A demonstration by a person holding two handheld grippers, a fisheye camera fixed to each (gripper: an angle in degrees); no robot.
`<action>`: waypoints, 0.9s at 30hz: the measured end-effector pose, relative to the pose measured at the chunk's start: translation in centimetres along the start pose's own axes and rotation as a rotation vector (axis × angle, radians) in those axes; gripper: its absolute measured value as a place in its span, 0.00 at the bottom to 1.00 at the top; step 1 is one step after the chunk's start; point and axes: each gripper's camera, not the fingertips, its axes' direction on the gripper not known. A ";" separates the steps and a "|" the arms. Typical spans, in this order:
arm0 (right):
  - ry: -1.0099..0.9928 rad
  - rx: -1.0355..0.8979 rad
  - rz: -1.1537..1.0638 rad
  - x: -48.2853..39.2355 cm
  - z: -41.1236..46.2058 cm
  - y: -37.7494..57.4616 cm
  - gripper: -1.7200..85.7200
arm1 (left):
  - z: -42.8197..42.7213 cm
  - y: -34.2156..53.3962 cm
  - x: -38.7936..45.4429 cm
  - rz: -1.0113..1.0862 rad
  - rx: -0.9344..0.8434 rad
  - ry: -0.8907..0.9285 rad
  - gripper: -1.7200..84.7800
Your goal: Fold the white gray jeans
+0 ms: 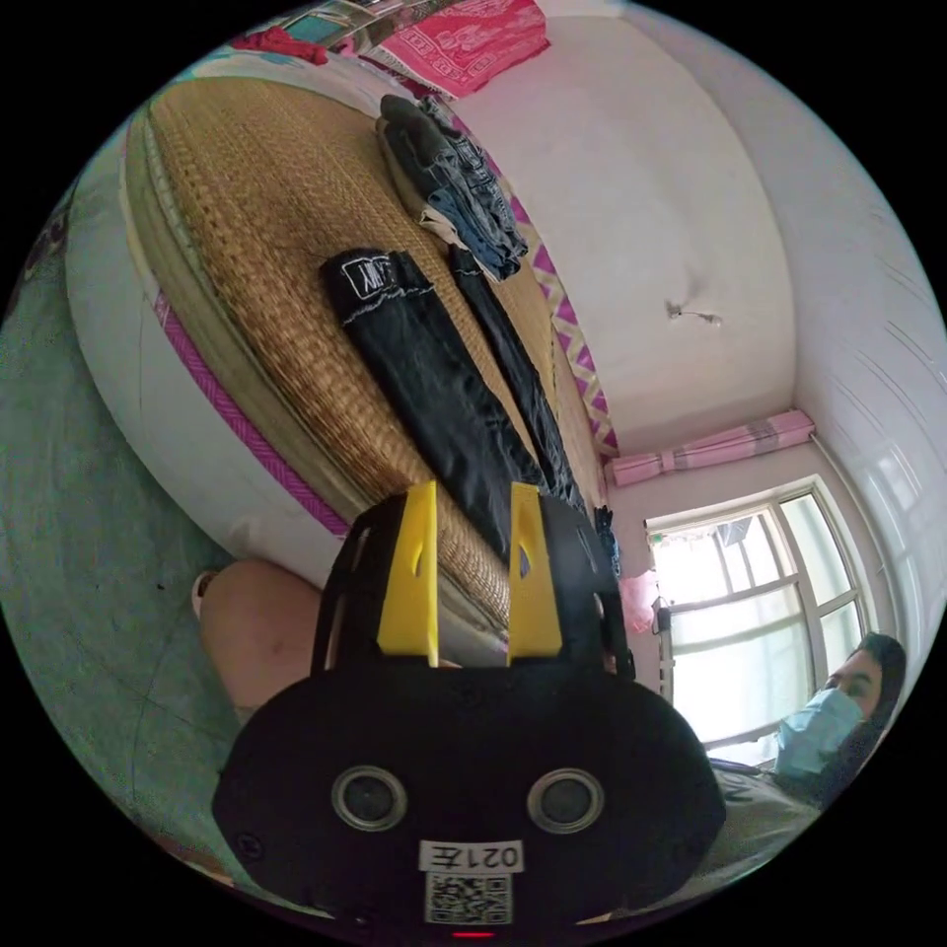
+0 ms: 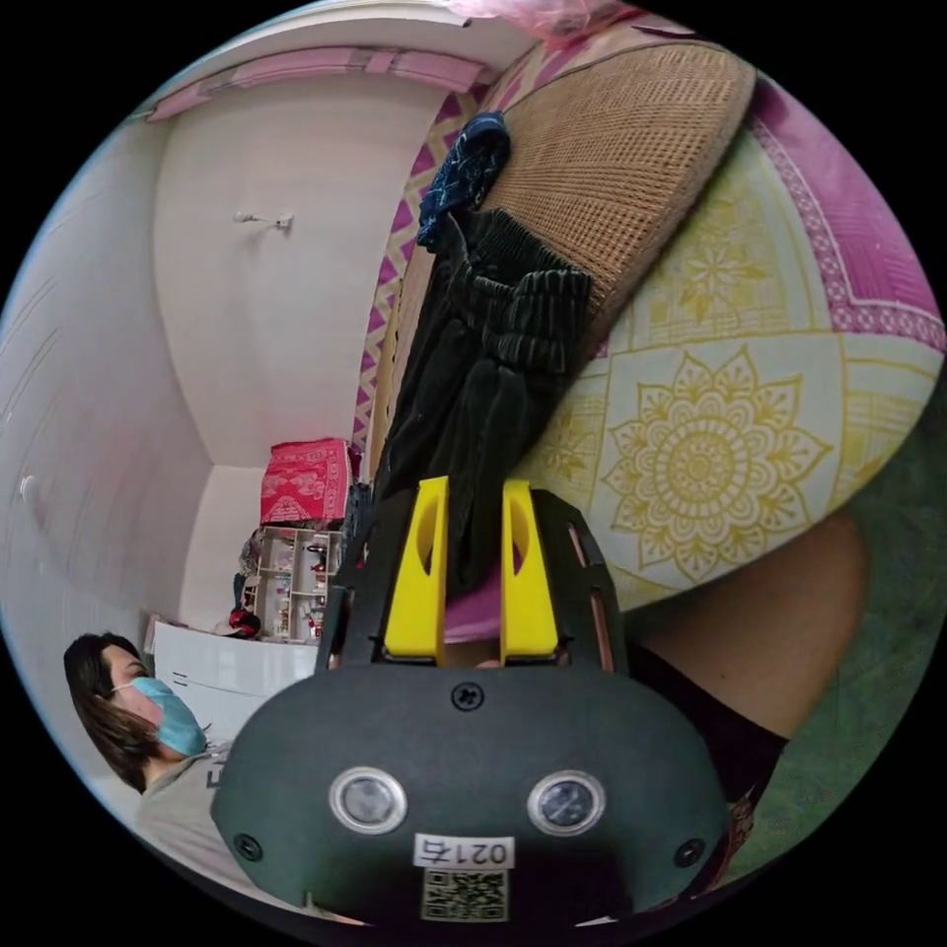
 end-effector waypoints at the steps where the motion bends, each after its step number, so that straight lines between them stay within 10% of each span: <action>1: -0.003 -0.002 0.002 0.2 0.1 -0.1 0.12 | 0.8 -0.7 0.0 0.001 -0.002 -0.012 0.14; 27: -0.048 0.032 0.060 6.0 3.9 0.0 0.07 | 8.8 -8.5 -2.1 -0.096 -0.011 -0.187 0.14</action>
